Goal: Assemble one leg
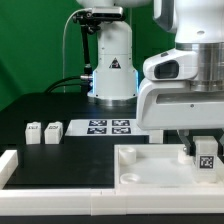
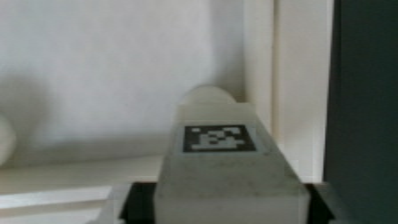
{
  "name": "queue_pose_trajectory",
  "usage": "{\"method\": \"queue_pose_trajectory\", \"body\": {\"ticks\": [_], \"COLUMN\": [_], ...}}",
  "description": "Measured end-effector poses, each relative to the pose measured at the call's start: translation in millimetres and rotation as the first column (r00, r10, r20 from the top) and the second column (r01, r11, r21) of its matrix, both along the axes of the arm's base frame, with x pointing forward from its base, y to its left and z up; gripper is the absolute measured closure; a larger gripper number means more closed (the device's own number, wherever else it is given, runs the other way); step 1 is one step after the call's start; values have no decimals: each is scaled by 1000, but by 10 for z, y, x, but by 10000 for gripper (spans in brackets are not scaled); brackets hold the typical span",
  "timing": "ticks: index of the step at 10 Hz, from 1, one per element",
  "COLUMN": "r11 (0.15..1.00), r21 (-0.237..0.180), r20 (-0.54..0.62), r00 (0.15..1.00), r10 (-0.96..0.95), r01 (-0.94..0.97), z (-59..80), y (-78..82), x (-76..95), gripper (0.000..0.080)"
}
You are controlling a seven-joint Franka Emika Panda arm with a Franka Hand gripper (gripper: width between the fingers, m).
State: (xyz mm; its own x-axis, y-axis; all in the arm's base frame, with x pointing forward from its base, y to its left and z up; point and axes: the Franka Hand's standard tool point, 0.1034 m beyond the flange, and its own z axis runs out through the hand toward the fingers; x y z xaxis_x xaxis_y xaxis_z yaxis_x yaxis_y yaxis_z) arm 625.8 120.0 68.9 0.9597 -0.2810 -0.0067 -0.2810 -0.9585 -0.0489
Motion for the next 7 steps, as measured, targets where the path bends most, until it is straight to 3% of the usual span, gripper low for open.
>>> {"method": "queue_pose_trajectory", "body": {"ticks": [2, 5, 7], "r11": [966, 813, 633], "r21": [-5, -9, -14], "r20": [-11, -25, -34], "r00": [966, 813, 632], "r10": [-259, -582, -774], "r01": [259, 582, 774], "z": [1, 3, 3], "y": [0, -1, 2], "x": [-1, 0, -2], "gripper": [509, 508, 508]}}
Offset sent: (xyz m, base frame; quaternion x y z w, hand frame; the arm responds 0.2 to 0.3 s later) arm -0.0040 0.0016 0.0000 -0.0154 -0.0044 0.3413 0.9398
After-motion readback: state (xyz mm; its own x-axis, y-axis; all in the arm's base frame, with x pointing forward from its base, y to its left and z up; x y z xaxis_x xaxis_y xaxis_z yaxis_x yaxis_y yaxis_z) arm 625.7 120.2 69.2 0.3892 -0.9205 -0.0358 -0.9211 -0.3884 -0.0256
